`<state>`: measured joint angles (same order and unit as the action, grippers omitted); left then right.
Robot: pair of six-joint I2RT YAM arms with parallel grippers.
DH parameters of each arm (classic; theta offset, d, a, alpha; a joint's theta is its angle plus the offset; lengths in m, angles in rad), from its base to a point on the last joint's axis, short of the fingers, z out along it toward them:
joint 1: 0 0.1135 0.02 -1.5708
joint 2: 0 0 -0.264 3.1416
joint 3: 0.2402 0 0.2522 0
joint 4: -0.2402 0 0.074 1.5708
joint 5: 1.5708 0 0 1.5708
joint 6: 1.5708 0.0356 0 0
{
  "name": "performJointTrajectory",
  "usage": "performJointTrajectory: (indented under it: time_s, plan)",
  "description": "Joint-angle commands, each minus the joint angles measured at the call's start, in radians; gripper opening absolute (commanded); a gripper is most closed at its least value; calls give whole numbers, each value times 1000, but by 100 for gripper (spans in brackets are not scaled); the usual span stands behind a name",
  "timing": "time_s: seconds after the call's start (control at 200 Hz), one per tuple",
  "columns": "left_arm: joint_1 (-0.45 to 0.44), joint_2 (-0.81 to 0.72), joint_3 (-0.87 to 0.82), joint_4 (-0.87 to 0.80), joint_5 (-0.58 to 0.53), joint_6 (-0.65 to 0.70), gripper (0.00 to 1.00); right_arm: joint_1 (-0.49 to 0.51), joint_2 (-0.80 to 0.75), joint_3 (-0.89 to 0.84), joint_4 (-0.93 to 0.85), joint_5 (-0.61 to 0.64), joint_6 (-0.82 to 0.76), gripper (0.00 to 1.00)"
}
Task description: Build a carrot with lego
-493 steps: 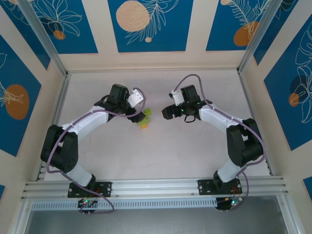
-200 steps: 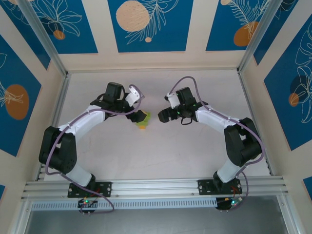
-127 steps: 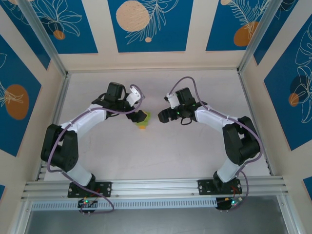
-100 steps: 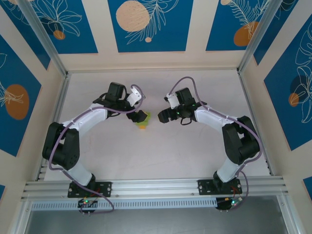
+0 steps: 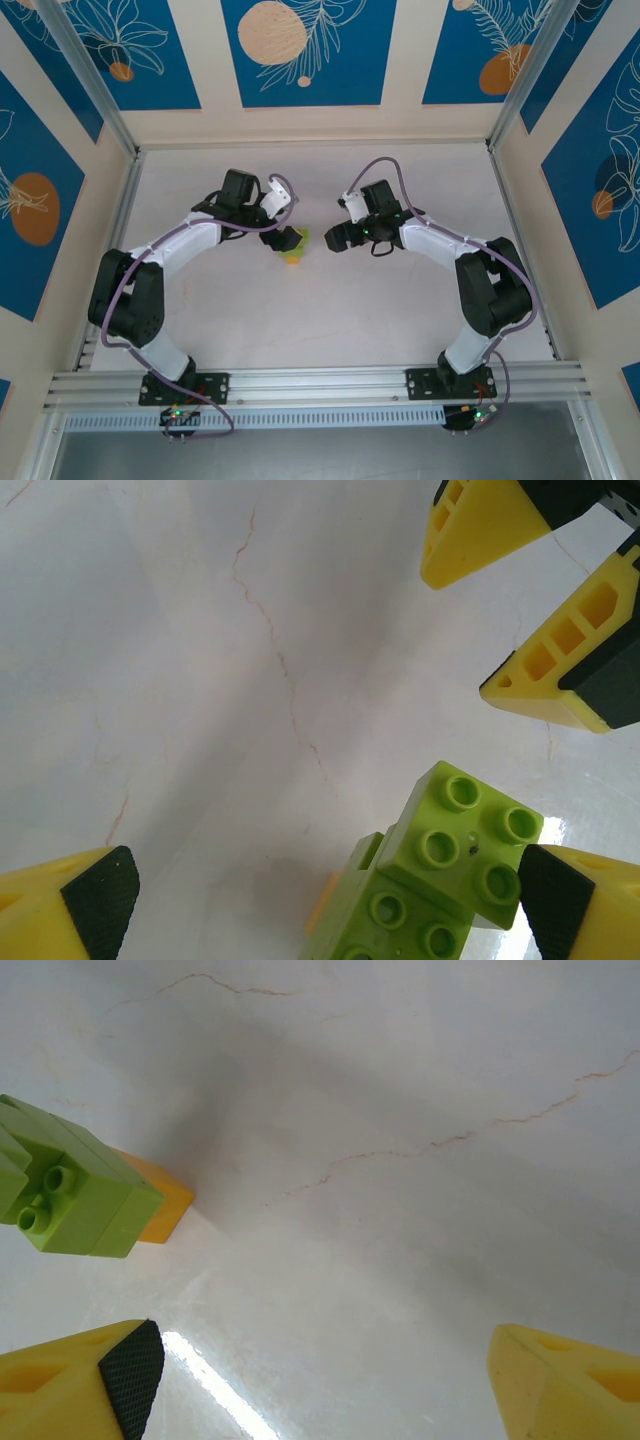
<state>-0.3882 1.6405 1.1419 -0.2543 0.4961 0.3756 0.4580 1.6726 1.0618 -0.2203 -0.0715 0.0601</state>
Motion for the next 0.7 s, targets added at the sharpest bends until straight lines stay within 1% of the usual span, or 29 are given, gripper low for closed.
performJointTrajectory:
  time_s: [0.0,0.695]
  plan:
    - [14,12,17,4,5,12,99,-2,10,-19,10,-33,9,85]
    - [33,-8,6,49,5,-18,99,1,23,-29,22,-44,14,85]
